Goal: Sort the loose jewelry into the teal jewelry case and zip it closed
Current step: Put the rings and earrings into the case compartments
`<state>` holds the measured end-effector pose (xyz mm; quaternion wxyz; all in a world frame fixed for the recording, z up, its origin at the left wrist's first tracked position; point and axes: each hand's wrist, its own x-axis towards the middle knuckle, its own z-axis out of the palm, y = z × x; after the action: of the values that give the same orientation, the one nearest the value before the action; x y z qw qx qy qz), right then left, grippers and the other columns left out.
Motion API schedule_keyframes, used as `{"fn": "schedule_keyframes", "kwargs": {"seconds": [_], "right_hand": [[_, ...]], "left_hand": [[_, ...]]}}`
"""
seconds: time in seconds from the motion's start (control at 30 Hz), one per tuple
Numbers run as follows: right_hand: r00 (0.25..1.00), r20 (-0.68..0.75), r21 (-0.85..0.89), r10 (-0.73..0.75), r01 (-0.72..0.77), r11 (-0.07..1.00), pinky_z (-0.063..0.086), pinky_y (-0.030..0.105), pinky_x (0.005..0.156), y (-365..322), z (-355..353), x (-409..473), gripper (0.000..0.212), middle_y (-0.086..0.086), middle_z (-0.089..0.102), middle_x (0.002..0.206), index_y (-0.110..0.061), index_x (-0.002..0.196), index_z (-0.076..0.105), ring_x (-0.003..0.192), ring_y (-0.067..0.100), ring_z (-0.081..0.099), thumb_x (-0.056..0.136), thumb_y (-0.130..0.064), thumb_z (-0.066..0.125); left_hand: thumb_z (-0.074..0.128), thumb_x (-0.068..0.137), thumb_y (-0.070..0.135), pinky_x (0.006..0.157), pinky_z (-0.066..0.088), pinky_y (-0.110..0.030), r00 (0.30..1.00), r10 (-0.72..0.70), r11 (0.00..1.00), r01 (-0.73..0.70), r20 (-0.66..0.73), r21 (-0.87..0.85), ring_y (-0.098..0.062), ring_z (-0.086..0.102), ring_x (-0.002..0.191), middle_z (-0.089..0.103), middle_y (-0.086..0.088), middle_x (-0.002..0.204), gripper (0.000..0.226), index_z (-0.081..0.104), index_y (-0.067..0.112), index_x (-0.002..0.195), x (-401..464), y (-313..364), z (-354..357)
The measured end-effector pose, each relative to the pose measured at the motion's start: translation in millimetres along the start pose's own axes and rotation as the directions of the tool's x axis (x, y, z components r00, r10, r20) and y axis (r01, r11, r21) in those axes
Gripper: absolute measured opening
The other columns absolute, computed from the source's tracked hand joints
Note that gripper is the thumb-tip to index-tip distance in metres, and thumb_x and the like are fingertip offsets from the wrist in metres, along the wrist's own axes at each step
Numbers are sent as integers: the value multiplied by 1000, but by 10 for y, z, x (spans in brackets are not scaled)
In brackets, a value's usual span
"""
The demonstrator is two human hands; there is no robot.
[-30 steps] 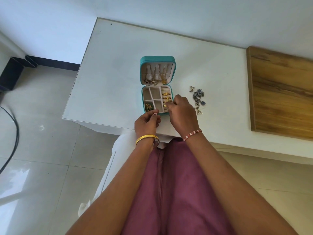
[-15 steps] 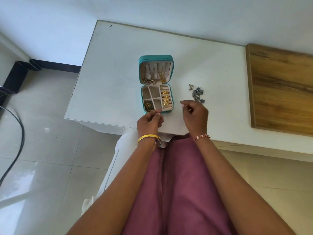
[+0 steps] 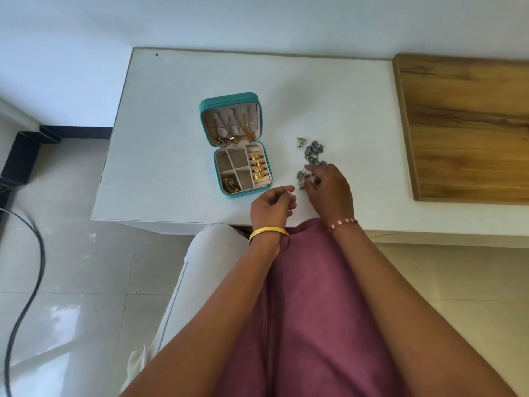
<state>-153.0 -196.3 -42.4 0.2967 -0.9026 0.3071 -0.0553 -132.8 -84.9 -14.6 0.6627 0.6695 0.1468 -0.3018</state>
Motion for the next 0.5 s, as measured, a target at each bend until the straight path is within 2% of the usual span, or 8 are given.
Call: {"fn": "schedule_keyframes", "kwargs": {"seconds": [0.13,0.23,0.37,0.43,0.5], "right_hand": [[998,21,-119,-61,63,991,45,35,72,-26,41,20,22,17,55,107,-9,107,66,100,33,55,88,-14,54],[998,-9,-99,-64,63,993,42,34,66,-18,81,2,14,18,56,101,-5,94,67,95,35,56,86,-11,57],[996,-92,119,-14,25,993,40,26,66,-53,68,-33,6,17,58,94,-5,84,68,84,29,59,82,-9,64],[992,-124,253,3,29,967,39,19,66,-118,24,-76,3,14,60,91,-5,82,67,78,23,59,80,-6,65],[996,-87,321,-5,32,946,40,16,63,-186,-9,-129,3,12,62,91,-6,83,67,75,17,57,80,-6,66]], "left_hand": [[50,89,0,60,49,-15,1000,-18,999,18,-7,37,-12,55,64,60,-3,71,21,63,-2,105,22,-110,-76],[49,90,-1,54,49,-12,999,-39,999,39,-1,-27,-13,55,62,58,-6,71,20,61,-5,106,6,-126,-120],[49,91,1,52,50,-13,998,-62,991,64,23,-119,-14,55,64,59,-7,74,23,58,-6,110,10,-107,-130],[51,91,5,59,53,-15,996,-87,985,91,31,-148,-14,60,69,63,-7,82,25,58,-3,113,24,-113,-157],[50,92,8,66,55,-19,992,-115,976,123,55,-181,-15,62,76,65,-8,92,27,57,0,117,31,-115,-177]]}}
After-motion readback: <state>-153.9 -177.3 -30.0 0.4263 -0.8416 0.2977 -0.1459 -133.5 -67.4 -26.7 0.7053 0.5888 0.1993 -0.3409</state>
